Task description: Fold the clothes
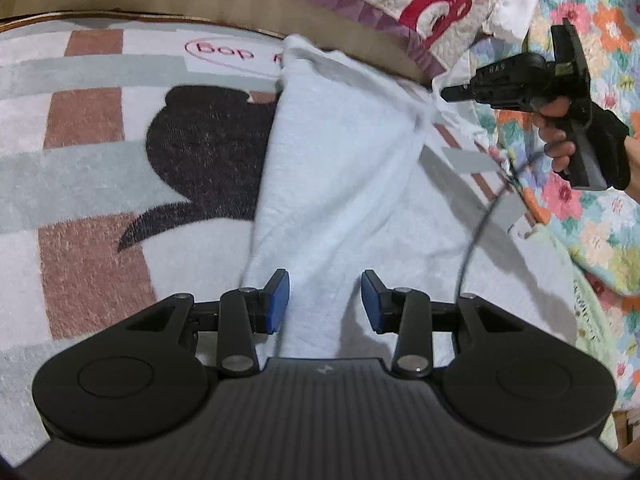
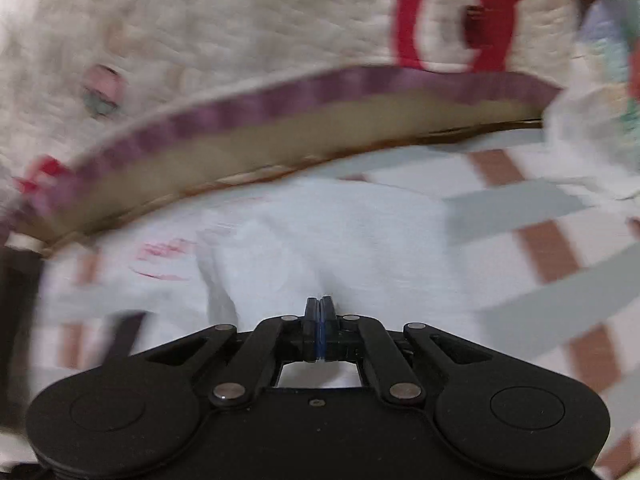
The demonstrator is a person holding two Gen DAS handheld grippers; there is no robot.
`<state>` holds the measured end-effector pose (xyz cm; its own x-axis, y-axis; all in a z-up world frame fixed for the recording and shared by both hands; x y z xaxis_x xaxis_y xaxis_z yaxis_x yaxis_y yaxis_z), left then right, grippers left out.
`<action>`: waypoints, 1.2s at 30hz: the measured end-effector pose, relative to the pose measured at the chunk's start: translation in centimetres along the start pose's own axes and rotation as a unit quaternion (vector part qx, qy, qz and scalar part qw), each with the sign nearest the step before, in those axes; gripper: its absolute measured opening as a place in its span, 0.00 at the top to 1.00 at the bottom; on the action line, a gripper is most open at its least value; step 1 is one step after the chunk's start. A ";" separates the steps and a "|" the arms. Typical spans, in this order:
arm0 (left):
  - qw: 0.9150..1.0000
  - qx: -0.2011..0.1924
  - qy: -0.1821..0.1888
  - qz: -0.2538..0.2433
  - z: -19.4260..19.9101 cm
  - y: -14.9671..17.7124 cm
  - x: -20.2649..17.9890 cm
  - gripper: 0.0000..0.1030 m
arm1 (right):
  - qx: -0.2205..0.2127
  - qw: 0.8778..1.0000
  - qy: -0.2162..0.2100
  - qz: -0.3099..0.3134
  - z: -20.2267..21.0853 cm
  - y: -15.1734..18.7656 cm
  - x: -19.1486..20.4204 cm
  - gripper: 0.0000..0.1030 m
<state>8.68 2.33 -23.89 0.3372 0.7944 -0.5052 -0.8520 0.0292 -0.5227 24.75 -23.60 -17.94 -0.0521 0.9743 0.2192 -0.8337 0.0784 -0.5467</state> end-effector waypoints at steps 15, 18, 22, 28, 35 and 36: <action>1.000 0.000 0.007 -0.004 0.0 0.1 -0.4 0.63 | 0.050 0.952 0.007 0.302 -2.9 6.5 7.1 0.74; 1.000 0.001 0.010 -0.001 0.0 0.1 -0.3 0.62 | 0.042 0.927 0.047 0.369 -4.5 7.6 6.7 0.48; 1.000 0.005 0.008 0.001 -0.3 0.3 -0.2 0.62 | 0.023 0.907 0.078 0.414 -5.9 6.2 5.7 0.93; 1.000 0.002 0.012 0.008 -0.1 0.2 -0.1 0.61 | -0.028 0.970 -0.040 0.237 -2.0 -1.8 5.0 0.95; 1.000 0.001 0.012 0.006 0.2 0.1 0.1 0.61 | 0.175 0.923 -0.280 -0.195 -4.7 -2.9 0.6 0.92; 1.000 -0.001 0.013 0.006 0.3 0.0 0.1 0.60 | 0.168 0.929 -0.274 -0.183 -4.5 -3.2 0.3 0.92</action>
<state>8.58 2.61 -23.71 0.3367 0.7788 -0.5293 -0.8553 0.0180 -0.5178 29.83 -22.56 -19.74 0.0739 0.6342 0.7696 -0.9702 0.2243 -0.0916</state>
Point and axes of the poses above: each gripper's, at about its wrist camera, not at the fingertips, and z roughly against the way its jaws point, x to its left, y to its underside, the point moved 9 cm from there along -z, roughly the way its jaws point, and after that the axes turned 2 degrees about x, right-handed, at the moved point
